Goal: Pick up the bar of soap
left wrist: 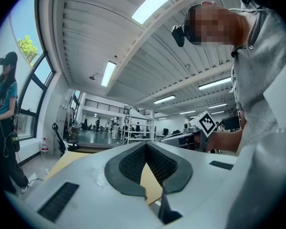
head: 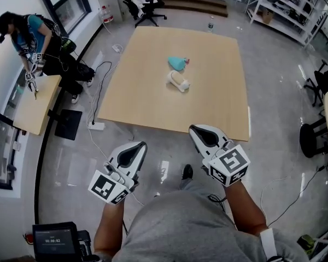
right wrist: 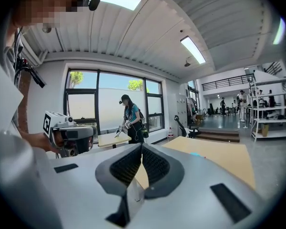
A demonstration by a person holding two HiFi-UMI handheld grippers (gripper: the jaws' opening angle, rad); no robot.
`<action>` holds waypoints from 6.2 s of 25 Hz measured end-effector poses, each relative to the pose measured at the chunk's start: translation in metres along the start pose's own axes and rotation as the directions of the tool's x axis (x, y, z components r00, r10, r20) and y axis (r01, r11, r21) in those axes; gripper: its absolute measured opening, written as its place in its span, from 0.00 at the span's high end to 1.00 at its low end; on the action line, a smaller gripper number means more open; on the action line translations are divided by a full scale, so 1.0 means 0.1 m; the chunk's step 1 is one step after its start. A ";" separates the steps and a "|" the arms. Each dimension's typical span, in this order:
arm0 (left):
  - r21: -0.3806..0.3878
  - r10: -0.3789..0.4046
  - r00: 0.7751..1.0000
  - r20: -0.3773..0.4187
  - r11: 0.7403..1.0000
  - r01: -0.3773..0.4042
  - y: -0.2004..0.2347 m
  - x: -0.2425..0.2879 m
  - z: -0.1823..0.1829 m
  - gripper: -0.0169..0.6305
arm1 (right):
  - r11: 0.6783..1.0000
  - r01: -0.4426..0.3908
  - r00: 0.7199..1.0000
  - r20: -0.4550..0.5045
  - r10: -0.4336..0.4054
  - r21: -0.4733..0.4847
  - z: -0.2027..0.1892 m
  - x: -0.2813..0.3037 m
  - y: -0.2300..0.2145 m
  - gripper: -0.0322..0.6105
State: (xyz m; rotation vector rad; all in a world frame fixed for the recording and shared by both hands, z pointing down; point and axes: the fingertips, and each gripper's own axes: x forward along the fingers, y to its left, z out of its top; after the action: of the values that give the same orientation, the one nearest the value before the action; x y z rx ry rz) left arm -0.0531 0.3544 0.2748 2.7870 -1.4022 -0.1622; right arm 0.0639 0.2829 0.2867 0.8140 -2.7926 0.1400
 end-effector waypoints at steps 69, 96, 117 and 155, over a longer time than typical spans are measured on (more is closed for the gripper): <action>-0.128 -0.219 0.971 -0.090 0.970 0.207 2.59 2.98 -0.57 0.97 | 0.987 0.135 0.987 -0.097 -0.126 0.088 0.28 2.30 -2.76 0.94; -0.233 -0.208 0.938 -0.278 0.962 0.145 3.07 3.71 -1.56 0.97 | 0.990 0.007 0.941 -0.336 0.041 0.142 -0.68 3.08 -3.44 0.94; -0.218 -0.229 0.872 -0.433 0.965 0.146 3.25 3.79 -2.24 0.96 | 0.987 -0.024 0.880 -0.465 0.097 0.161 -1.35 3.38 -3.47 0.94; -0.182 -0.274 0.795 -0.542 0.961 0.208 3.28 3.94 -2.72 0.96 | 0.979 -0.024 0.837 -0.531 0.131 0.204 -1.87 3.54 -3.52 0.94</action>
State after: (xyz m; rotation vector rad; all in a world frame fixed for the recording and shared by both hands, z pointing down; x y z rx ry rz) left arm -0.0552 -0.1653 0.5321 2.5814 -0.8603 0.5267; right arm -0.0005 -0.1680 0.5639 0.5783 -2.2875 0.5669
